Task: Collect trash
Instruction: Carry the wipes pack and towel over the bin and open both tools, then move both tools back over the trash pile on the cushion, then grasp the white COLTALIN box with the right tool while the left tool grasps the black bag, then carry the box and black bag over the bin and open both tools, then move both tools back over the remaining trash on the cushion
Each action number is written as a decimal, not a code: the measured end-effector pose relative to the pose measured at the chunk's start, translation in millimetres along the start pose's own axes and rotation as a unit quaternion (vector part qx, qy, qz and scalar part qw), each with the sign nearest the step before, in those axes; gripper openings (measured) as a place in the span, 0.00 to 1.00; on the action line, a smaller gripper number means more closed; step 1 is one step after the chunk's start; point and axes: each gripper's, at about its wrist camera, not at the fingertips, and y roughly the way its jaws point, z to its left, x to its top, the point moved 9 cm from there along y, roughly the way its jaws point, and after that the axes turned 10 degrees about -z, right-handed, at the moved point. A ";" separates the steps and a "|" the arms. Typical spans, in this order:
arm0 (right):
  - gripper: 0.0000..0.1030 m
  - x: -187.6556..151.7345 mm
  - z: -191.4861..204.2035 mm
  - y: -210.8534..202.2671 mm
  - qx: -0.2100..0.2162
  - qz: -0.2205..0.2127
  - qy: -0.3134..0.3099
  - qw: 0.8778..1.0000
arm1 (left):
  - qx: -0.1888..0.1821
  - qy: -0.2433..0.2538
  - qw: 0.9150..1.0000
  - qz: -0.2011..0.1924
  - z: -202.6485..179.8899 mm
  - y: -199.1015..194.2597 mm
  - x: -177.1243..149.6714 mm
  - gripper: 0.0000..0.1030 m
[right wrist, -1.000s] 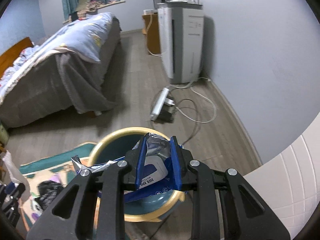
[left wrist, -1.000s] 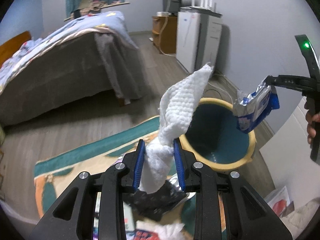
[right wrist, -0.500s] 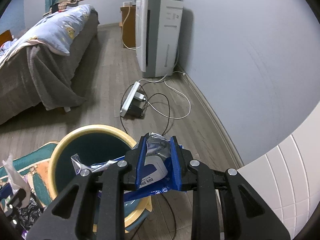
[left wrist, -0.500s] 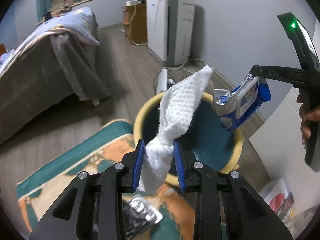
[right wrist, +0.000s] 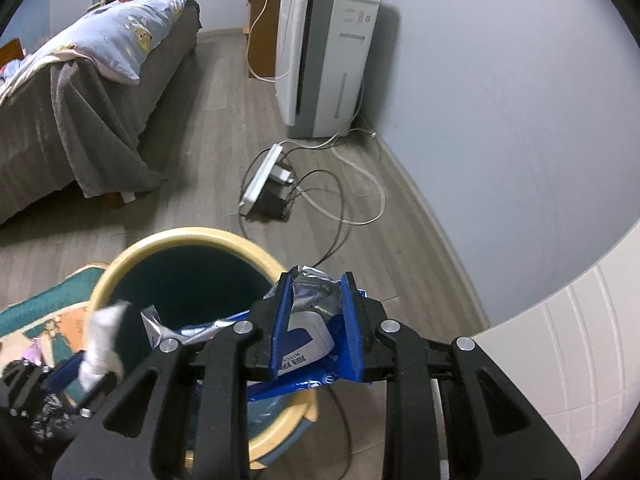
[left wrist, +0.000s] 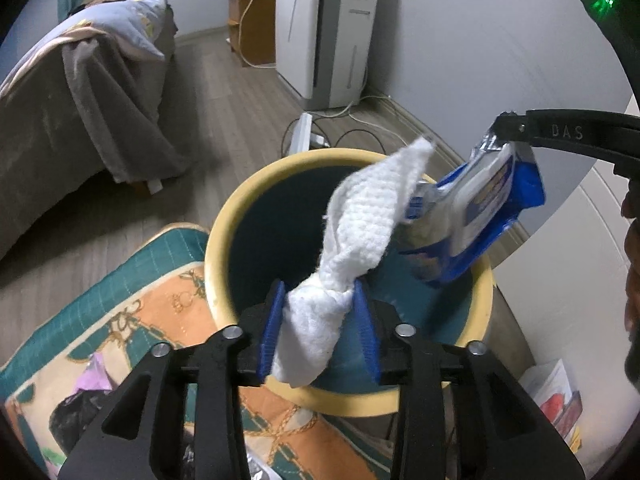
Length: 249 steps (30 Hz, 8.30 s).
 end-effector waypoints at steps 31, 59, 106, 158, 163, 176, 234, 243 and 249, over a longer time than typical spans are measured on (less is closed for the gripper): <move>0.94 16.2 131.2 -88.4 0.206 -0.023 0.012 0.978 | 0.167 -0.062 0.982 -0.068 134.7 -180.0 -33.1 0.95; 0.94 -122.6 336.5 -153.5 0.316 0.038 -0.228 0.920 | 0.251 -0.186 0.948 -0.059 262.9 -285.1 -137.8 0.95; 0.77 -114.9 383.4 -164.6 0.394 0.063 -0.221 0.890 | 0.244 -0.249 0.934 -0.072 309.1 -299.0 -145.1 0.95; 0.74 -21.4 202.3 -92.3 0.279 0.009 -0.101 0.955 | 0.128 -0.107 0.982 -0.086 148.5 -170.6 -41.0 0.04; 0.74 -9.0 185.4 -88.7 0.248 0.010 -0.066 0.967 | 0.128 -0.114 0.981 -0.092 151.2 -169.8 -36.3 0.04; 0.74 -12.2 179.1 -86.9 0.198 -0.004 -0.109 0.974 | 0.122 -0.134 0.980 -0.084 135.3 -163.9 -37.1 0.04; 0.77 7.9 57.0 -24.8 0.076 -0.059 0.021 0.995 | 0.025 -0.114 0.992 -0.054 28.9 -14.2 44.1 0.09; 0.94 9.7 55.7 -26.2 0.069 -0.061 0.029 0.995 | 0.057 -0.115 0.989 -0.068 41.9 -24.8 36.5 0.84; 0.94 9.6 58.9 -27.0 0.072 -0.055 0.032 0.995 | 0.080 -0.123 0.987 -0.068 51.6 -29.8 28.4 0.94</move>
